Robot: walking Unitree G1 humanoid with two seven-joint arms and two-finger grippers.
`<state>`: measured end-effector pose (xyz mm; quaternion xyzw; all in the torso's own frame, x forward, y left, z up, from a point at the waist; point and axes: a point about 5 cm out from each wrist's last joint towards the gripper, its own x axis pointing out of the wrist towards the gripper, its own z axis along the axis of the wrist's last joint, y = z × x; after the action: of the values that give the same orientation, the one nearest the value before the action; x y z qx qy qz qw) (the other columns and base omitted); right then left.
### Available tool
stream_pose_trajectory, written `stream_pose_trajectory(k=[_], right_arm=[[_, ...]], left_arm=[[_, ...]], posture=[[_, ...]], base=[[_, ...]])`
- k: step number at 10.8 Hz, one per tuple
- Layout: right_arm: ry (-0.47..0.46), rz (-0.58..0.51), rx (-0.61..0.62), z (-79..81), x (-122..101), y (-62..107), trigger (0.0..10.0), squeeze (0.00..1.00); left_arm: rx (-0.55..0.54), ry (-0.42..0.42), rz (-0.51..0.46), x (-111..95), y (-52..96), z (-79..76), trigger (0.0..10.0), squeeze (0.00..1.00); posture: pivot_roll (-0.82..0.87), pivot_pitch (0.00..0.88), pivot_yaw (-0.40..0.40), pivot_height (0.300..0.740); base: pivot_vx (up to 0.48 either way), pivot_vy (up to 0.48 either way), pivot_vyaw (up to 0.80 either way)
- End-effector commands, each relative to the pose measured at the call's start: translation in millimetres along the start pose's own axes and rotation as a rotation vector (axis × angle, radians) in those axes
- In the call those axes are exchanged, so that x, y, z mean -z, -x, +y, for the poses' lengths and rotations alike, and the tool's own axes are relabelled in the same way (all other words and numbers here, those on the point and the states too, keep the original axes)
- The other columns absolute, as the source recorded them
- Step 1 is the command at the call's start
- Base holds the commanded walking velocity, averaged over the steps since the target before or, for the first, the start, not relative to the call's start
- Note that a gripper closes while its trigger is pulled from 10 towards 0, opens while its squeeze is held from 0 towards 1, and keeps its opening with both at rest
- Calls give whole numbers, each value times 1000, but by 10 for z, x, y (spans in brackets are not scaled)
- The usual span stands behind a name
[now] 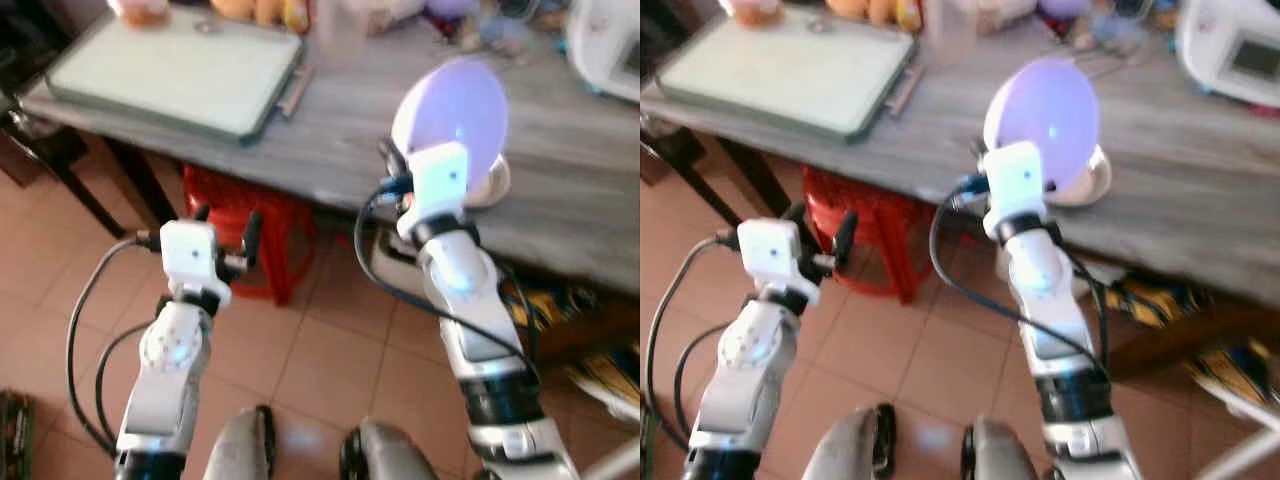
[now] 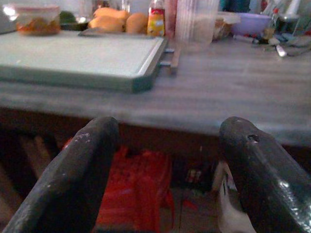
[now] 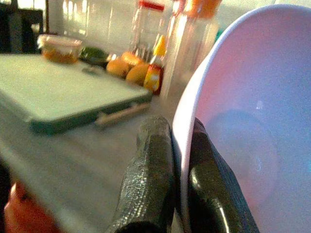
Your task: Setting the table
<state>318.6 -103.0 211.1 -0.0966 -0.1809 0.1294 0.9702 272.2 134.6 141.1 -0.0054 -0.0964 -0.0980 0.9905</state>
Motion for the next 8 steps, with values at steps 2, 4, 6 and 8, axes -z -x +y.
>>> stream_pose_trajectory(k=[2,4,6,8], right_arm=[[8,1,24,-88,3,15,10000,0],[7,19,40,-94,28,16,10000,0],[-18,53,67,-113,85,18,10000,0],[-29,65,79,-124,100,12,10000,0]], left_arm=[[21,8,-6,-10,12,-64,10000,0],[35,6,-4,-2,28,-84,10000,0],[41,36,-7,-11,55,-86,10000,0],[31,24,6,-1,113,-57,10000,0]], posture=[[-34,205,-11,740],[-36,204,-11,740],[-32,205,-10,740],[-29,205,-8,740]], base=[[472,0,0],[429,-127,0],[0,0,0],[0,0,-800]])
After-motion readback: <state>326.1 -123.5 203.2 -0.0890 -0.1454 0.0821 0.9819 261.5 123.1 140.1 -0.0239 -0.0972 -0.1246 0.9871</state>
